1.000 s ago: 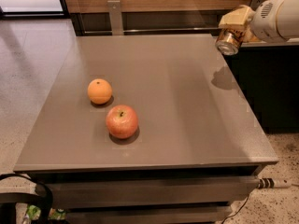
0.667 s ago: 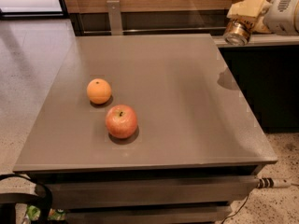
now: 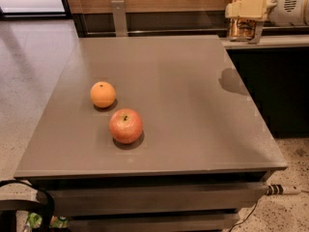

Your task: Place orange can upright

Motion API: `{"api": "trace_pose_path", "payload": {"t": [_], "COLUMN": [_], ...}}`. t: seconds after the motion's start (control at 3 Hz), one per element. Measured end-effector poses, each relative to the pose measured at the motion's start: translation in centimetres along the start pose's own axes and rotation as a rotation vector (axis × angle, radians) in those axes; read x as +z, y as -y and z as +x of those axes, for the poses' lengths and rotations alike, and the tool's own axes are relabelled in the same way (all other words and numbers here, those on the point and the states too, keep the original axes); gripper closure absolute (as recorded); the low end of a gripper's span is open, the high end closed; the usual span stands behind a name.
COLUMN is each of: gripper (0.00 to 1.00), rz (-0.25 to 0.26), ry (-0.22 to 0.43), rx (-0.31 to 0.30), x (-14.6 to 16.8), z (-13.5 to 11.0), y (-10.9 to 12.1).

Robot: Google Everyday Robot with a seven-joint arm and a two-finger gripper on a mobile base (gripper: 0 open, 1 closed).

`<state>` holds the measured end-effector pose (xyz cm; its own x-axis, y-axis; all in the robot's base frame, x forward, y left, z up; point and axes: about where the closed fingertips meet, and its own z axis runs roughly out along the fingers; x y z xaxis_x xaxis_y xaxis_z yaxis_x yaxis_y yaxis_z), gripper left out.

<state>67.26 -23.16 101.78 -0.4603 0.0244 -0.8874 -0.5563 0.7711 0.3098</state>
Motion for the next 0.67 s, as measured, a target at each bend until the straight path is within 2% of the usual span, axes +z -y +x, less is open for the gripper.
{"api": "trace_pose_path", "payload": {"t": [0.33,0.67], "gripper": [1.0,1.0], "rz": [-0.07,-0.123], "ry": [-0.019,0.002], "rx": [-0.245,-0.42], "x": [1.02,1.63], "z": [0.48,0.99], "y": [-0.98,-1.54]}}
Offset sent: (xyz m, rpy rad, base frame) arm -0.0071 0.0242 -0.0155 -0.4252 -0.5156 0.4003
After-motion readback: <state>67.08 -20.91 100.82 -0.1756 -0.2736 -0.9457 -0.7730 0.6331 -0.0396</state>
